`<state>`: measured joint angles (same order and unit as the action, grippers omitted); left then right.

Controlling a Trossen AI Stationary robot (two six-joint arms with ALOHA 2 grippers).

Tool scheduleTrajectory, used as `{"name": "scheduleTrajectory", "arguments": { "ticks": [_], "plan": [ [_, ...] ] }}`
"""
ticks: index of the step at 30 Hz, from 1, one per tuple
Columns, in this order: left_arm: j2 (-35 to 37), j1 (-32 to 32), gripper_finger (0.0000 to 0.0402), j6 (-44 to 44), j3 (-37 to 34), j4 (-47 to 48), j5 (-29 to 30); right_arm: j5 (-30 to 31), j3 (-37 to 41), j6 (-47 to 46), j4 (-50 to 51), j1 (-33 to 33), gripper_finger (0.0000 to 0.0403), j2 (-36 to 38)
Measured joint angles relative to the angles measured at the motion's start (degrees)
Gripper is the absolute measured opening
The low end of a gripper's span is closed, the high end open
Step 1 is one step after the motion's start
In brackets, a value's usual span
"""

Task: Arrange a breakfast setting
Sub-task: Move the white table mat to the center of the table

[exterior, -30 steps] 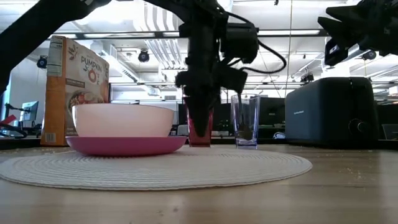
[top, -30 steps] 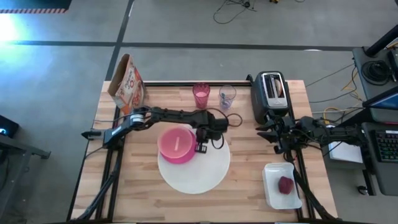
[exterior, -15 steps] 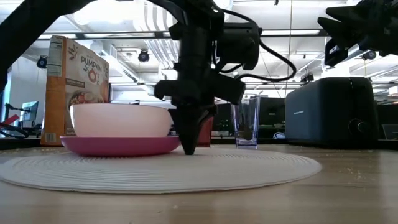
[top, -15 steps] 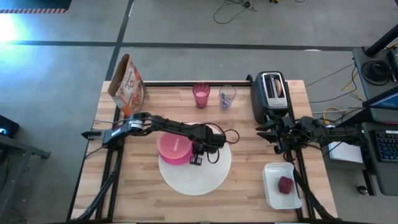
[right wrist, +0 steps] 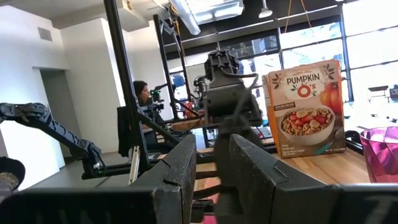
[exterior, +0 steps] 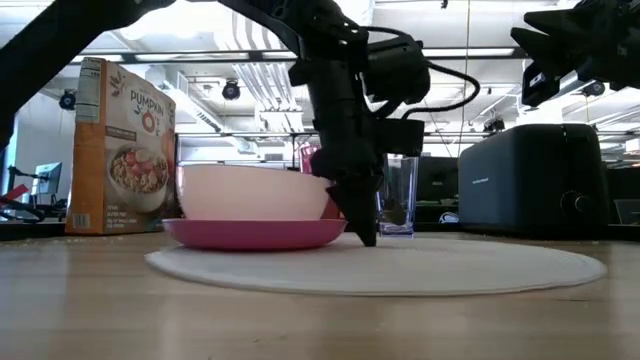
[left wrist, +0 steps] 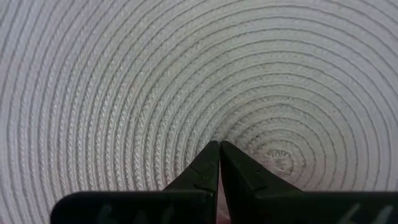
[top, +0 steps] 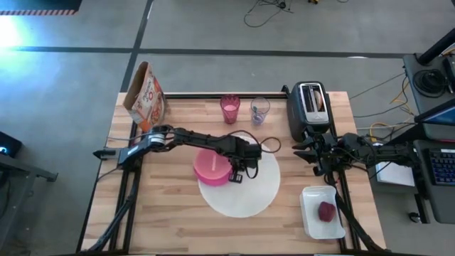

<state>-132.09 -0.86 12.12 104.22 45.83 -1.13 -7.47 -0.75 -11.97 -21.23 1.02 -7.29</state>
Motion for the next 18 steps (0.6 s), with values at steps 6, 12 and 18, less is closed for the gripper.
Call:
{"name": "scheduleTrajectory", "arguments": {
  "ticks": [6,12,18],
  "plan": [
    [0.0,-3.1,0.0000,-0.8,-0.2,-0.6,0.0,0.0,0.0,0.0,0.0,0.0,0.0089,0.0],
    [0.0,-4.3,0.0000,-2.7,-0.4,0.3,0.0,0.0,0.0,0.0,0.0,0.0,0.0089,0.0],
    [0.0,-3.7,0.0000,-3.8,2.1,3.0,0.2,0.0,0.0,0.0,0.0,0.0,0.0089,0.0]
  ]
}}
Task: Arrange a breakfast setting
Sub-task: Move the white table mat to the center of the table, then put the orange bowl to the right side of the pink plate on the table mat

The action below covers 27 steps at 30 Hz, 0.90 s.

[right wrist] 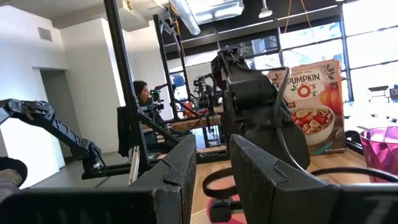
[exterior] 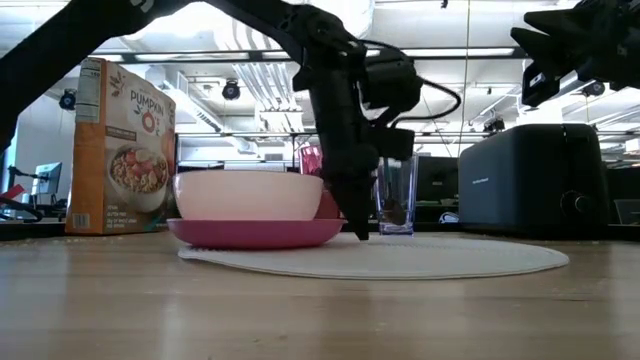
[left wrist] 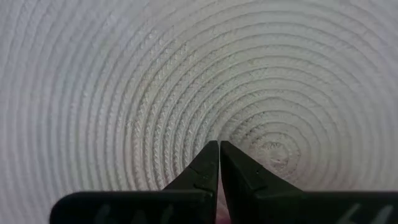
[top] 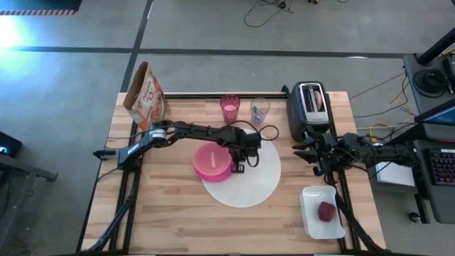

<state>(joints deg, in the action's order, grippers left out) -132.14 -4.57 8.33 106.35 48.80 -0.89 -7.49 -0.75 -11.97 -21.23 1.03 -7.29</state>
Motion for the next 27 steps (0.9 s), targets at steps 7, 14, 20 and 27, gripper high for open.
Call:
{"name": "scheduleTrajectory", "arguments": {
  "ticks": [7,14,20,27],
  "plan": [
    [1.4,1.2,0.0000,-1.3,6.7,5.8,0.0,0.0,0.0,0.0,0.0,0.0,0.0089,0.0],
    [5.0,5.4,0.0000,-2.1,7.3,11.8,0.0,0.0,0.0,0.0,0.0,0.0,0.0089,0.0],
    [14.0,9.7,0.0000,-8.1,-3.2,10.8,1.7,0.0,0.0,0.5,0.4,0.0,0.0089,0.0],
    [32.3,15.4,0.0000,-20.5,-23.6,0.1,9.0,0.0,0.0,2.3,4.6,0.0,0.0089,-0.1]
  ]
}}
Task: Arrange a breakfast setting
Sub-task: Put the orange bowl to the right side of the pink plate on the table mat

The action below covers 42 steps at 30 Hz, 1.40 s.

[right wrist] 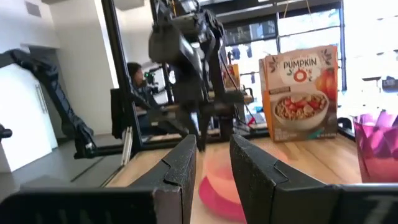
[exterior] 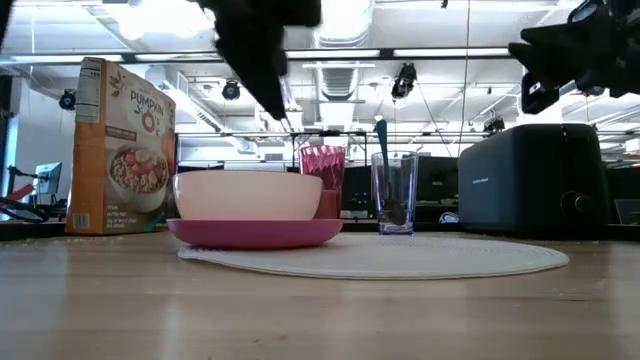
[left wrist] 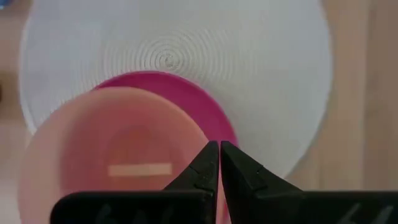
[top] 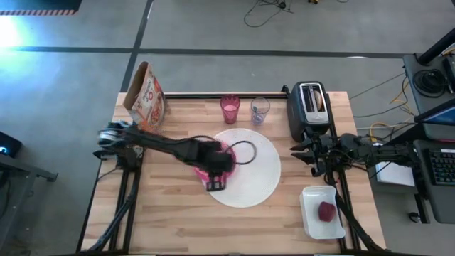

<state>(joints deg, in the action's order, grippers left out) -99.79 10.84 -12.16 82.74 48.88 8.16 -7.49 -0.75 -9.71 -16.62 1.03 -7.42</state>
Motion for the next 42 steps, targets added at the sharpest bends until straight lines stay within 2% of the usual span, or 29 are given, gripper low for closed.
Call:
{"name": "scheduleTrajectory", "arguments": {
  "ticks": [7,11,14,19,25,28,31,33,36,42],
  "plan": [
    [14.8,4.5,0.0000,-3.8,-17.0,-20.8,2.8,0.0,0.0,-0.8,0.4,0.0,0.0089,-0.2],
    [19.4,4.8,0.0000,-5.0,-23.7,-31.7,3.5,0.0,0.0,-0.7,0.3,0.0,0.0089,-0.2],
    [21.1,4.8,0.0000,-5.6,-27.3,-36.0,3.5,0.0,0.0,-0.6,0.2,0.0,0.0089,-0.2],
    [21.5,4.8,0.0000,-6.0,-29.7,-36.3,3.5,0.1,0.0,3.4,-2.2,0.0,0.0089,-0.2],
    [20.7,5.0,0.0000,-3.6,-30.2,-34.4,3.1,0.1,0.0,3.4,-3.1,0.0,0.0089,-0.2],
    [19.8,5.1,0.0000,-1.4,-30.2,-35.3,0.9,0.3,0.0,2.9,-4.3,0.0,0.0089,-0.2],
    [18.5,5.1,0.0000,1.4,-30.2,-35.8,-1.6,5.2,0.0,2.1,-5.1,0.0,0.0089,-0.3],
    [17.7,5.1,0.0000,2.6,-30.2,-36.6,-2.9,7.5,0.0,-1.8,-4.4,0.0,0.0089,-0.3],
    [17.5,4.5,0.0000,2.9,-30.2,-34.7,-3.5,7.6,0.0,-13.3,-4.2,0.0,0.0089,-0.6],
    [19.9,2.5,0.0000,4.2,-30.6,-30.4,-6.2,13.3,0.0,-16.8,-5.1,0.1,0.0089,-0.6]
  ]
}}
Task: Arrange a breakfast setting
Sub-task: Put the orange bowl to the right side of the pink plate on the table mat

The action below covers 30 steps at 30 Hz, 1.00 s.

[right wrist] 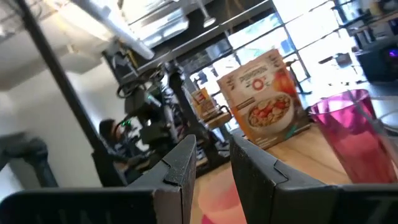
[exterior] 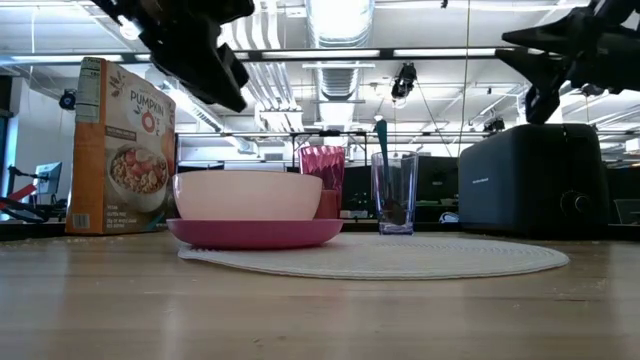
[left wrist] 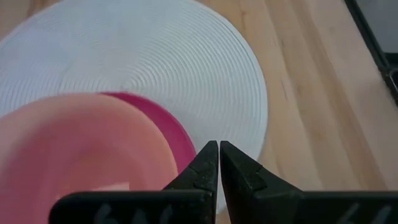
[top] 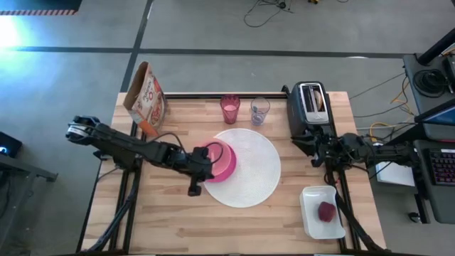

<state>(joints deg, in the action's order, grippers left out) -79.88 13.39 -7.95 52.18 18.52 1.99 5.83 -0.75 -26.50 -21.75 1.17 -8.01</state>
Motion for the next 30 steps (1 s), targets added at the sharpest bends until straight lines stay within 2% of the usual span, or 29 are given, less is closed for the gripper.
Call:
{"name": "scheduleTrajectory", "arguments": {
  "ticks": [6,11,15,20,30],
  "plan": [
    [3.8,0.0,0.0000,0.6,-4.3,-0.9,0.3,0.7,0.0,-0.6,-1.8,0.0,0.0089,0.0],
    [6.8,0.0,0.0000,1.5,-10.1,-9.9,0.4,1.8,0.0,-4.4,-6.8,0.0,0.0089,-0.1],
    [8.4,0.0,0.0000,1.5,-13.9,-15.2,0.5,1.8,-2.9,-6.9,-2.7,0.0,0.0089,-1.8],
    [9.3,0.0,0.0000,4.0,-16.1,-20.0,0.5,1.8,-10.8,-6.0,6.8,0.0,0.0089,-8.1],
    [9.9,0.0,0.0000,5.5,-17.2,-19.4,0.3,0.6,-26.5,-10.9,19.2,-0.2,0.0089,-27.2]
  ]
}}
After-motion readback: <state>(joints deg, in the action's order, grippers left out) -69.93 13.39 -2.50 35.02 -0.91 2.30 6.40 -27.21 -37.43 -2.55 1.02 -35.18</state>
